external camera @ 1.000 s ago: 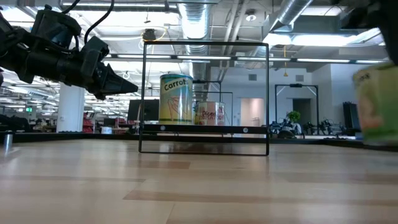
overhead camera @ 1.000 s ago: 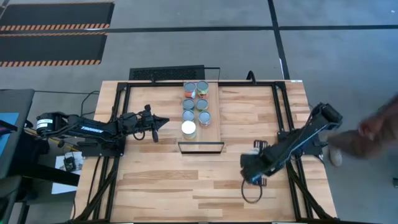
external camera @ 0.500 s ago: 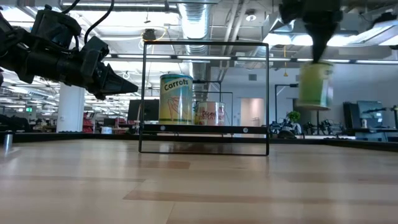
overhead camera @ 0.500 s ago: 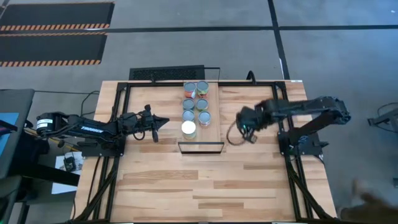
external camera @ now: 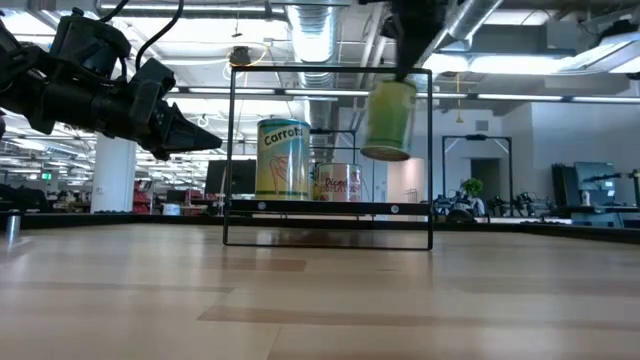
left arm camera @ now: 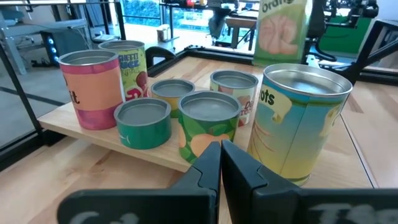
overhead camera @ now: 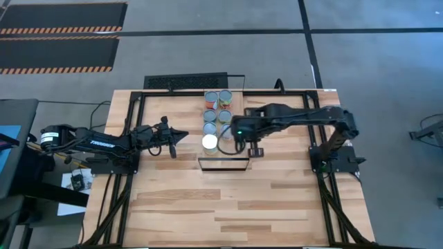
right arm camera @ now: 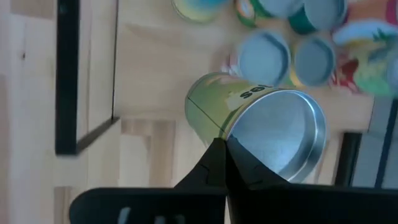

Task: Pick and place cans onto a shelf
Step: Put the large canned oranges on the shelf aligned with the large canned carrots, then return to Home Position

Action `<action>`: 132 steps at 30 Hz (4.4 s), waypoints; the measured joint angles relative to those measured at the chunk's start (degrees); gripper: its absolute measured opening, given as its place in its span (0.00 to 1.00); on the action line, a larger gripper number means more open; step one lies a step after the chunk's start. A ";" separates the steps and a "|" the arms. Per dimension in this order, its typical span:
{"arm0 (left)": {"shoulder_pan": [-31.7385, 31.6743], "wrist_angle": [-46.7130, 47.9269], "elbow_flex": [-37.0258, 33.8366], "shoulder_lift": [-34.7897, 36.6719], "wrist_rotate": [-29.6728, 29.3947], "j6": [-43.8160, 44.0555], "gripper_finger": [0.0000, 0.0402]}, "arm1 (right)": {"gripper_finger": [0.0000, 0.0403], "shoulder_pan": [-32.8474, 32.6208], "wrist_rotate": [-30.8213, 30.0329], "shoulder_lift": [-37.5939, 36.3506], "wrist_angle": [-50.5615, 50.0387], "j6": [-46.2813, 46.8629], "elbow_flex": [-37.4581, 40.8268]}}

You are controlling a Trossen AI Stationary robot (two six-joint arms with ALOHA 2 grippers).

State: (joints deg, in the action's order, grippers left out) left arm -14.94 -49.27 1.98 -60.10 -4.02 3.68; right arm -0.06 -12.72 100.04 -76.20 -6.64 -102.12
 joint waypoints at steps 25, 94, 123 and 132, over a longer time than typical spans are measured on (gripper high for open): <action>0.00 0.60 0.00 -0.01 -0.09 -0.41 0.00 | 0.02 -0.92 8.46 9.08 6.84 -32.93 -5.91; 0.00 0.84 0.00 -0.01 -0.52 -0.45 0.00 | 0.15 1.73 9.61 6.16 16.76 -45.74 7.01; 0.00 0.84 0.00 0.00 -0.48 -0.45 0.00 | 0.28 1.71 9.80 2.35 19.78 -41.10 6.98; 0.00 0.69 0.00 0.00 -0.48 0.01 0.00 | 0.06 3.60 10.76 -4.82 12.55 -25.03 8.23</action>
State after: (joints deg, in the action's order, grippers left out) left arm -14.94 -48.58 1.98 -60.10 -4.49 3.69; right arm 3.54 -1.95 95.22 -63.66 -31.67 -93.89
